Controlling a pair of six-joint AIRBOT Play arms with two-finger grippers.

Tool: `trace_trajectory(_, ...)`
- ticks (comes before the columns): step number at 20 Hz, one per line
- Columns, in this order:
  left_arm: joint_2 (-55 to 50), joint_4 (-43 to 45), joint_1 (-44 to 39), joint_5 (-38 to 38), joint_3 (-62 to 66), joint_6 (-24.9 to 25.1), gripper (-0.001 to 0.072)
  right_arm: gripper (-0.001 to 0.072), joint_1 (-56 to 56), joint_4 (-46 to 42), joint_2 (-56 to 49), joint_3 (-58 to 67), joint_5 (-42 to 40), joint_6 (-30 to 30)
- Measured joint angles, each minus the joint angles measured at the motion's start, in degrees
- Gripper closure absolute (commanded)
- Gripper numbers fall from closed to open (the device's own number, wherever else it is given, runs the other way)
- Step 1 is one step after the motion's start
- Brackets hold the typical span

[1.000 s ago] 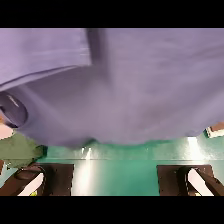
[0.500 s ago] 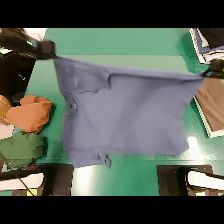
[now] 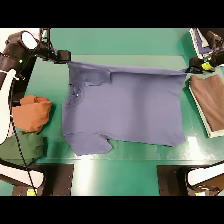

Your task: Fold the shirts.

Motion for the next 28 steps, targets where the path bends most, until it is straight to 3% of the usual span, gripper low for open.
trace_trajectory(7, -0.5, 1.6, 0.0, -11.9, -5.9, 0.1, 0.0682, 0.0695, 0.1, -0.8, 6.2, -16.0, -0.7, -0.9)
trace_trajectory(8, -0.6, 1.8, 0.0, -12.2, -8.0, 0.0, 0.0651, 0.0695, 0.1, -0.8, 7.2, -19.2, -1.8, -0.9)
trace_trajectory(9, -0.5, 1.8, 0.0, -12.3, -10.0, -0.2, 0.0375, 0.0694, 0.1, -0.8, 8.2, -22.3, -3.3, -0.9)
trace_trajectory(10, -0.6, 2.2, 0.0, -12.3, -11.8, -0.6, 0.0246, 0.0676, 0.1, -0.8, 9.0, -24.8, -4.4, -0.9)
trace_trajectory(12, -0.5, 2.3, 0.1, -11.7, -14.6, -1.4, 0.0286, 0.0375, 0.1, -0.8, 10.3, -28.6, -6.1, -0.9)
trace_trajectory(19, 8.8, 3.0, 0.0, -14.7, -20.7, -1.7, 0.0286, 0.0358, -1.4, -0.6, 19.2, -34.1, -3.8, -1.0)
trace_trajectory(20, 11.5, 3.4, 0.0, -15.3, -23.1, -1.6, 0.0286, 0.0286, -1.6, -0.6, 21.6, -35.7, -3.5, -1.0)
trace_trajectory(21, 14.8, 3.5, 0.0, -15.7, -26.4, -1.6, 0.0286, 0.0235, -1.9, -0.5, 23.9, -37.5, -3.1, -1.0)
trace_trajectory(28, 36.4, -2.3, 0.0, -16.0, -56.3, -3.8, 0.0285, 0.0234, -2.3, 0.7, 38.1, -48.8, -3.1, -1.0)
